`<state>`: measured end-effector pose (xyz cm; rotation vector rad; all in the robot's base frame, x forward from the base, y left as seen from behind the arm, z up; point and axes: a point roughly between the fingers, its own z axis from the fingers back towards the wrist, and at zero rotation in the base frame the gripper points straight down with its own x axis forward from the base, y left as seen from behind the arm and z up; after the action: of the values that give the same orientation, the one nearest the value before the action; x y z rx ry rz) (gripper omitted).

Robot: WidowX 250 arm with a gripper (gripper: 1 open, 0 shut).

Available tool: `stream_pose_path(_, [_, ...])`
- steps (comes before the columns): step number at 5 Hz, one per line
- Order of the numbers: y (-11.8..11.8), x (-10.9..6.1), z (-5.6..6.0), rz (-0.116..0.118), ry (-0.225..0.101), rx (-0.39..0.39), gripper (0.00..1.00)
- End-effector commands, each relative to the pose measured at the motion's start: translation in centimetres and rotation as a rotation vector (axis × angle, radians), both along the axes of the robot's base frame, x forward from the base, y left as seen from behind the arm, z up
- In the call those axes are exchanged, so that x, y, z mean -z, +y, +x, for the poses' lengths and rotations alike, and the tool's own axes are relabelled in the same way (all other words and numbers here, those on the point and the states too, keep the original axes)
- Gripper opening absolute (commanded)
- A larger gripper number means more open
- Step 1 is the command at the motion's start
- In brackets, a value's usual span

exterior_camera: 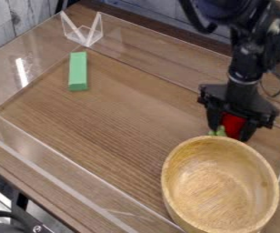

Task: Move the red object to the left side of the table

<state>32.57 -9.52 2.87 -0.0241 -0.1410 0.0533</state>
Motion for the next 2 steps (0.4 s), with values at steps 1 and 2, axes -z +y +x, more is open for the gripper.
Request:
stream_pose_path(1, [1.6,-3.1,0.8,-0.006,-0.063,-0.040,0.00])
stream_pose_path(2, [2.8,-5.3,1.1,-0.018,-0.096,-0.081,0.00])
